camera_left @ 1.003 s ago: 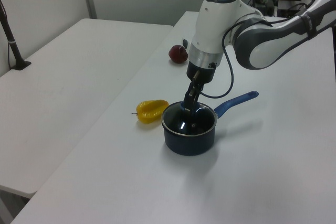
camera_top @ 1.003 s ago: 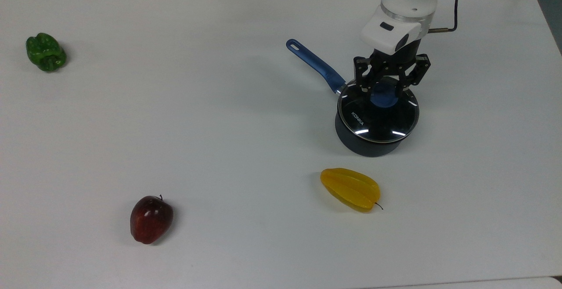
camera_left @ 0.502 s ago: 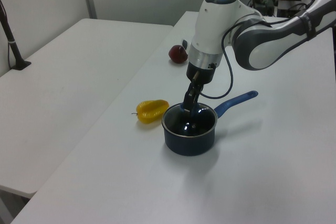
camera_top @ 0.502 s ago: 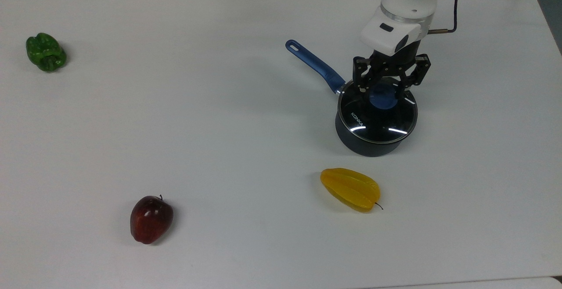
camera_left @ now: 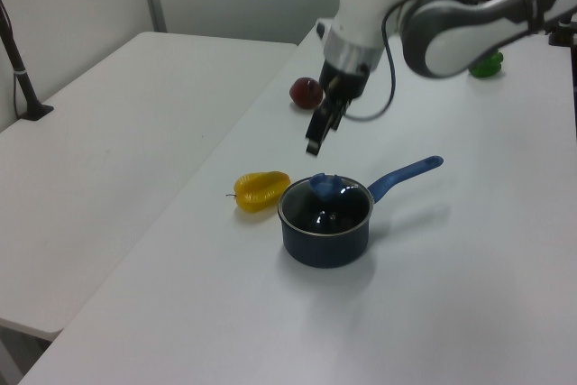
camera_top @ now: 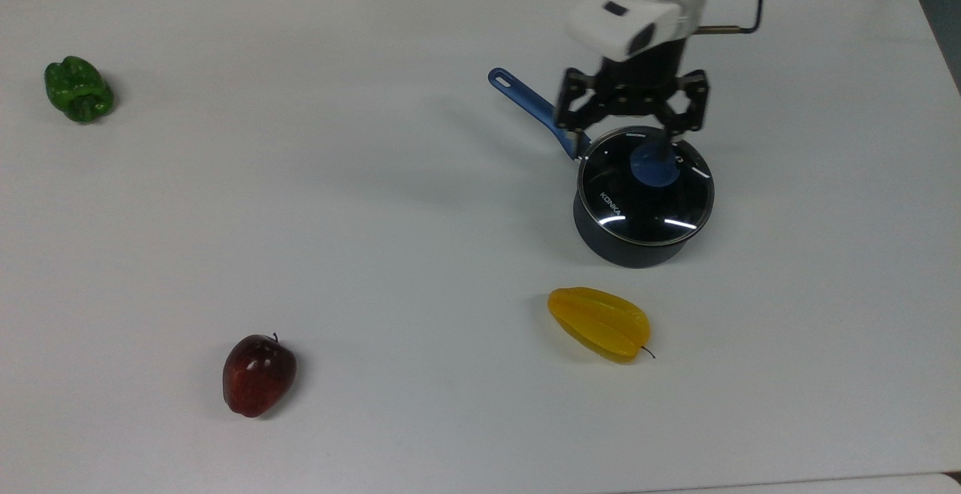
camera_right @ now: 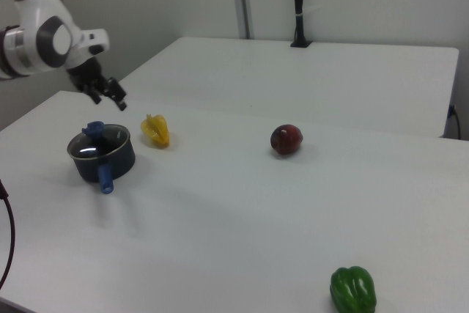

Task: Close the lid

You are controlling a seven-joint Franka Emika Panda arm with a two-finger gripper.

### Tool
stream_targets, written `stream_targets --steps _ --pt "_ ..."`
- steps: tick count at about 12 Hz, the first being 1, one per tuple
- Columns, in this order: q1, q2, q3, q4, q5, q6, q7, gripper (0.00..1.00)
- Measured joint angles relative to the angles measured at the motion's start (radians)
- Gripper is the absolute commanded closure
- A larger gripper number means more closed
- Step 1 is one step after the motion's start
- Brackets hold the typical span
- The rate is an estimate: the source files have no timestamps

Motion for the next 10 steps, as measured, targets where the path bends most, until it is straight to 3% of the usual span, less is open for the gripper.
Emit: stream_targets --steps 5,8,10 --pt "-0.297 -0.135 0.008 -0.003 0.003 -0.339 -0.338 0.00" --pt "-0.516 -0.224 0.117 -0.022 0.003 -0.506 -0.424 0.00" --pt "-0.575 -0.282 0.140 -0.044 0.003 -0.558 -0.428 0.00"
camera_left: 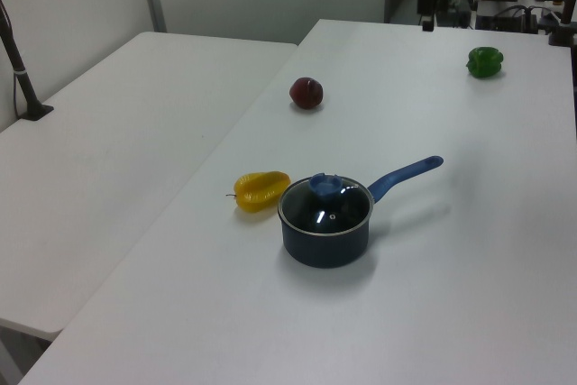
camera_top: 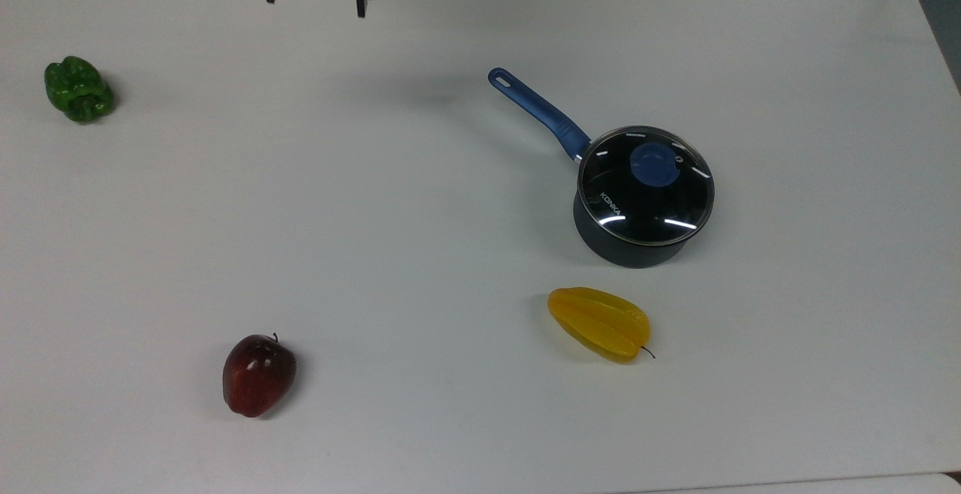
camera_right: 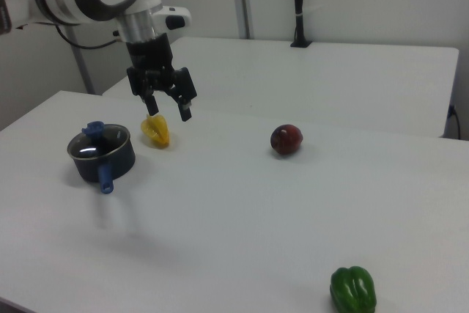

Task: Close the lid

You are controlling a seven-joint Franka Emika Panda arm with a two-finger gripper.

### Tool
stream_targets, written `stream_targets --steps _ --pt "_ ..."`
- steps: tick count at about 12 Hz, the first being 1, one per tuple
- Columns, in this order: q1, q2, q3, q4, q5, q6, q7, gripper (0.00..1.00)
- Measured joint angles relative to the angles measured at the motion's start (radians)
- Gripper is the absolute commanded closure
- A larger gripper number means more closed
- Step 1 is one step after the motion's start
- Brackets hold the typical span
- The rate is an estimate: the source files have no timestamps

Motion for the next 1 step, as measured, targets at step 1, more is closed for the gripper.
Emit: stream_targets --steps 1 --pt "-0.005 -0.020 0.000 -0.013 0.000 -0.003 0.000 0.00"
